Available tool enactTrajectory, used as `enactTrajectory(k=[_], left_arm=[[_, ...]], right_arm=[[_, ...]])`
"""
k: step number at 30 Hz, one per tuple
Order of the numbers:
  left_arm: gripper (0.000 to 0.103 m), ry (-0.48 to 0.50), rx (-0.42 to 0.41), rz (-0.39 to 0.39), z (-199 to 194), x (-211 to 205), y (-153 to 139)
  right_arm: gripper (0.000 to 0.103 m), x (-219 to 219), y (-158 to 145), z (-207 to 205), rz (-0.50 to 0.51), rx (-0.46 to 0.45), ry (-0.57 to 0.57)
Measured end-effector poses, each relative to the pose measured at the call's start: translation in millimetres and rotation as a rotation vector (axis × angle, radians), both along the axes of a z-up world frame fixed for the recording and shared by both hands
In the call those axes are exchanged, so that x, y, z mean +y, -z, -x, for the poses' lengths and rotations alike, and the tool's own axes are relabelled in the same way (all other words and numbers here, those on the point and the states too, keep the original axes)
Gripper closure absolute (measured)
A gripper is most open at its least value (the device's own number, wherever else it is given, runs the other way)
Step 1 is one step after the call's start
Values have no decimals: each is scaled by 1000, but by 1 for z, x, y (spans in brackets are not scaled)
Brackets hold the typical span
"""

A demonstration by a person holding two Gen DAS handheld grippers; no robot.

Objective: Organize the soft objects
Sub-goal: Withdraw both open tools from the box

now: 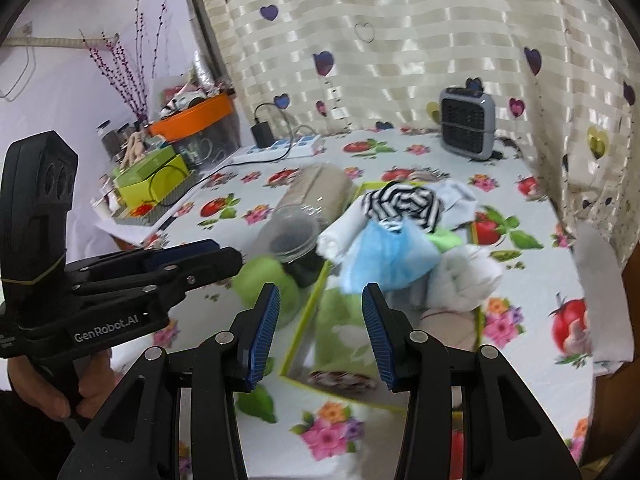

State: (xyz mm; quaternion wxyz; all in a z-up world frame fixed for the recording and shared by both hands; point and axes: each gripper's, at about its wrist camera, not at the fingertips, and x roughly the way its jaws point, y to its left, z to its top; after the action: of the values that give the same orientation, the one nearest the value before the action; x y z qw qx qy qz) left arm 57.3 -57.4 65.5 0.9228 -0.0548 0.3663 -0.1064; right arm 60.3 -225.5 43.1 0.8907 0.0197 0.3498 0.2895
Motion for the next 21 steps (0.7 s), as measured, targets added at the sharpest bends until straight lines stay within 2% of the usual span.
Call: enactTrajectory(k=[10,17,21], left_arm=[[71,-19,-20,-18,28,10,3],[71,-8,-34,-69,48,9,10],[71,-4,-25,-79,54,10,16]], right_arm=[[59,20,1,29,50,-27,0],[59,23,12,40,50,18,8],[59,23,14,51,68,5,16]])
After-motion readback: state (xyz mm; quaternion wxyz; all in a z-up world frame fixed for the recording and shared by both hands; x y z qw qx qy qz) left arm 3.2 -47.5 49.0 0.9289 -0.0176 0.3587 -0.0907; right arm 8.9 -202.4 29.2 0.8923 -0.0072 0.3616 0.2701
